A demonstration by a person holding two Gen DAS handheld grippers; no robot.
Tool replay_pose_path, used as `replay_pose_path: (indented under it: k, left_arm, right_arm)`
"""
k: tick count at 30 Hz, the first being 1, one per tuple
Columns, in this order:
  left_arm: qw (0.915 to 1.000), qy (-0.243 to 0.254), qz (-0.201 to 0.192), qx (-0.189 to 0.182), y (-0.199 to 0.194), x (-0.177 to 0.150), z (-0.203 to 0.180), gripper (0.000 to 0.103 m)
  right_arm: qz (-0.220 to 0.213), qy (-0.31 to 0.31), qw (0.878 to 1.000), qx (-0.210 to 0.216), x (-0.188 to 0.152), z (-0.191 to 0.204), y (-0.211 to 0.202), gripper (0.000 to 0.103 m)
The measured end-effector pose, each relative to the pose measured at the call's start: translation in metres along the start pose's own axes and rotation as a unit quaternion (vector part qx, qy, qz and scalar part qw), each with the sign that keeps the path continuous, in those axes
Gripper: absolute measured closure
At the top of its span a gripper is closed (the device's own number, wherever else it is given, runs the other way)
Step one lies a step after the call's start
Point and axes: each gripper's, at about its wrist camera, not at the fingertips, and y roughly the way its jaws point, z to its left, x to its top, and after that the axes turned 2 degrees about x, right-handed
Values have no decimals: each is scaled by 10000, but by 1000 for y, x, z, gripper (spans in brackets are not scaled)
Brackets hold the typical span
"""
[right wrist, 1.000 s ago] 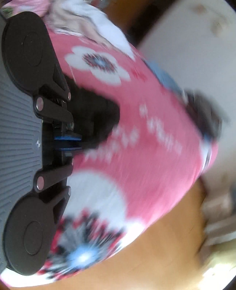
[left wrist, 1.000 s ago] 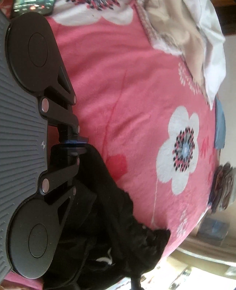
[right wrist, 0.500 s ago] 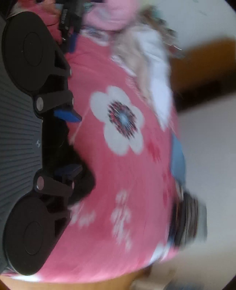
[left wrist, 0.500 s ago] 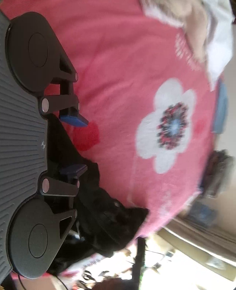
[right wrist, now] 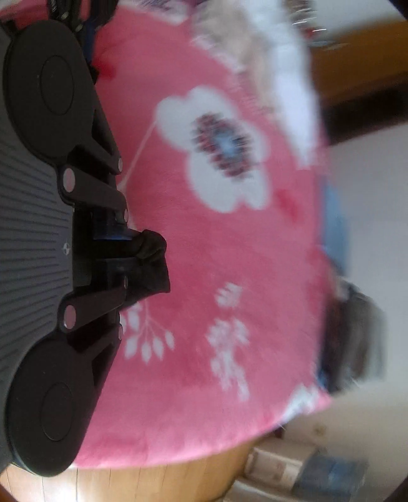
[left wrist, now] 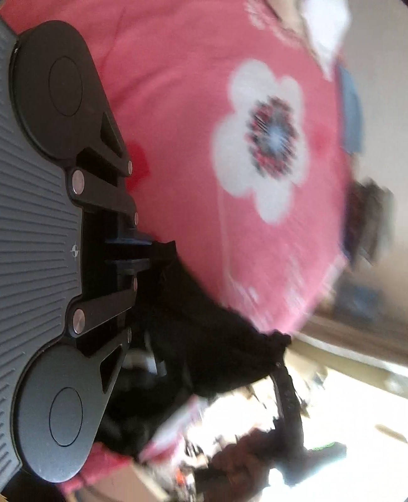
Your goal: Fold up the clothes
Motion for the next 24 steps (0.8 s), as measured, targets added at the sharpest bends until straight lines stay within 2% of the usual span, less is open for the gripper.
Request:
replay_pose_path:
  k: [2, 4, 9, 13, 15, 16, 19, 21, 24]
  left_arm:
    - [9997, 116, -102, -188, -12, -6, -7, 96]
    - [9993, 235, -69, -274, -17, -13, -14, 96]
    - [9990, 320, 279, -100, -7, -25, -16, 96]
    - [9995, 231, 198, -12, -9, -20, -11, 96]
    - [9995, 220, 235, -58, -11, -18, -11, 95]
    - [9994, 216, 262, -89, -12, -17, -11, 91]
    - [9988, 310, 357, -131, -9, -16, -13, 67]
    - [9984, 379, 387, -190, -6, -15, -13, 65]
    - [9967, 561, 486, -320, 3, -11, -16, 56]
  right_arm:
    - [-373, 292, 9988, 97, -13, -9, -31, 93]
    - [-562, 566, 9968, 85, -32, -18, -54, 93]
    - [31, 1372, 9904, -146, -85, -47, -62, 86]
    - [71, 1470, 9886, -303, -96, -53, -75, 76]
    - [-22, 1219, 9920, -335, -95, -50, -84, 65]
    - [-68, 1094, 9934, -350, -94, -48, -89, 64]
    - [-208, 715, 9964, -397, -92, -43, -103, 62]
    - [-300, 462, 9976, -427, -91, -40, -113, 62]
    - [-299, 237, 9986, -357, -92, -37, -120, 61]
